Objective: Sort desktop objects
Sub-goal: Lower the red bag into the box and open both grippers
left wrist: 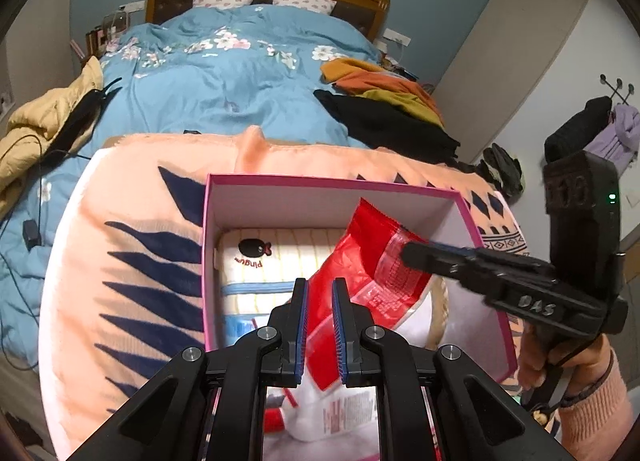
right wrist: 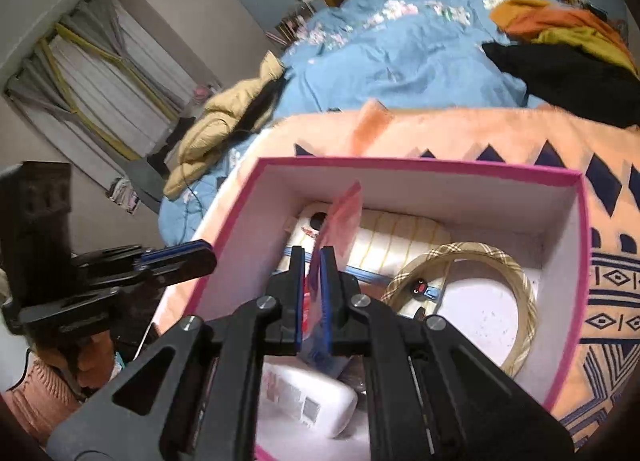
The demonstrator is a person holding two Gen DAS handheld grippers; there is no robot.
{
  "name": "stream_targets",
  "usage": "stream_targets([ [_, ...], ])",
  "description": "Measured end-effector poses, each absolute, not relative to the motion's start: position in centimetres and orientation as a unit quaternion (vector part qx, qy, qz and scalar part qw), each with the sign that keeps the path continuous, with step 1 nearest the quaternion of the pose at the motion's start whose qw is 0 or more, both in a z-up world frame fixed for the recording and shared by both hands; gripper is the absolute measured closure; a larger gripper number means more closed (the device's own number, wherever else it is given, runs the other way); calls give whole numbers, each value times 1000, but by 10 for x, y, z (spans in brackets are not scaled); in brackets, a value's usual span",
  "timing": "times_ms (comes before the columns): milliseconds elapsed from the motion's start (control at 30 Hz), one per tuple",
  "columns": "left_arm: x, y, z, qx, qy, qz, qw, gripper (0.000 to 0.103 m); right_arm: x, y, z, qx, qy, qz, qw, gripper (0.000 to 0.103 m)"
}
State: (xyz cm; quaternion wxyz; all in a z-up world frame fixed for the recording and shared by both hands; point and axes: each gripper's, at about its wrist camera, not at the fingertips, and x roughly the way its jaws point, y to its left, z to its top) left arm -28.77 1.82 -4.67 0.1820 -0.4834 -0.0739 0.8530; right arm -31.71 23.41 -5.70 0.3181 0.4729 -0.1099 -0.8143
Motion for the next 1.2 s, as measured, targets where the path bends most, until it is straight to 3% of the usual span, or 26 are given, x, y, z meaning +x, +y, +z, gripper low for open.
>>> stream_targets([
  [467,-270,32,-85,-530,-56,822,203,91,-342,222,-80,504,-78,-807,298,93],
  [533,-267,34,-87,-531,-55,821,204,91,-345,222,-78,498,-64,-817,283,81],
  [600,-264,34,-88,-532,-55,820,206,91,-347,226,-76,495,-44,-827,263,77],
  [667,-260,33,-89,-532,-57,819,208,83,-348,232,-76,495,-29,-832,248,77],
  [900,-258,32,-97,-543,-61,812,207,80,-336,251,-83,526,-29,-808,263,70],
  [1100,-254,24,-100,-550,-57,810,196,74,-322,242,-99,551,6,-787,277,70],
  [1200,-249,26,-99,-553,-41,807,205,72,-312,232,-102,556,40,-779,285,89],
])
